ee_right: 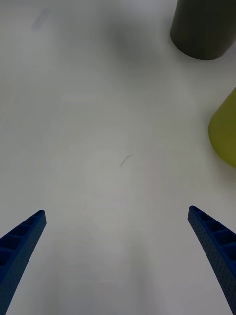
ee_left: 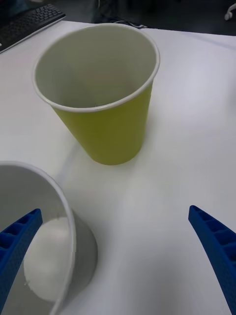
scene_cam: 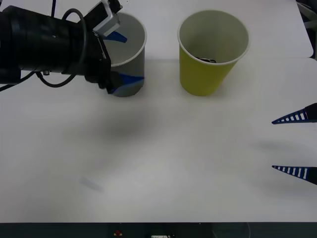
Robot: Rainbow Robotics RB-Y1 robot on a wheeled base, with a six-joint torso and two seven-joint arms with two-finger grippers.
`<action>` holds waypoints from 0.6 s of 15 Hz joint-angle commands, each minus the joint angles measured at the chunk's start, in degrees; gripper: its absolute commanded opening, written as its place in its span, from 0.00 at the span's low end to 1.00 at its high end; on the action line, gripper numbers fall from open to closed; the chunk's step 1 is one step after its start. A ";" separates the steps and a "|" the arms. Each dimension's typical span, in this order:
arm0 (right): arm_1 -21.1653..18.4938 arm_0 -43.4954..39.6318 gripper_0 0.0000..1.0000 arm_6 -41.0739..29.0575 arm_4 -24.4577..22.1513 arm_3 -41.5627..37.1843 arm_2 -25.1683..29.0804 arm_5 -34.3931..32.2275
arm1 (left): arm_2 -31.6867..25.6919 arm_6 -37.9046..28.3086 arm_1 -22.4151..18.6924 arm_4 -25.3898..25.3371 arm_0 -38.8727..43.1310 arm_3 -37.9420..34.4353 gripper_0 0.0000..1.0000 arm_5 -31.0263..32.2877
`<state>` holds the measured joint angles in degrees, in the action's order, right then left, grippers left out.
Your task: Put the can into the green bin and the plastic bottle into the gray bin
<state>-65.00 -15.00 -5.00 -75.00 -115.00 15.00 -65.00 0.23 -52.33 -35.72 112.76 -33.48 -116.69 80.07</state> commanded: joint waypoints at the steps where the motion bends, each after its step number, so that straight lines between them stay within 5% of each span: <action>1: 0.00 0.00 1.00 0.00 0.00 0.00 0.00 0.00 | -2.16 5.31 -4.27 -3.25 5.97 -2.93 1.00 0.00; 9: 0.00 0.00 1.00 0.00 0.00 0.00 0.00 0.00 | -7.79 19.90 -19.56 -14.59 23.63 -7.50 1.00 -6.06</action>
<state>-65.00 -15.00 -5.00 -75.00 -115.00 15.00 -65.00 -7.13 -33.61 -54.28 99.08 -10.98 -124.25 74.47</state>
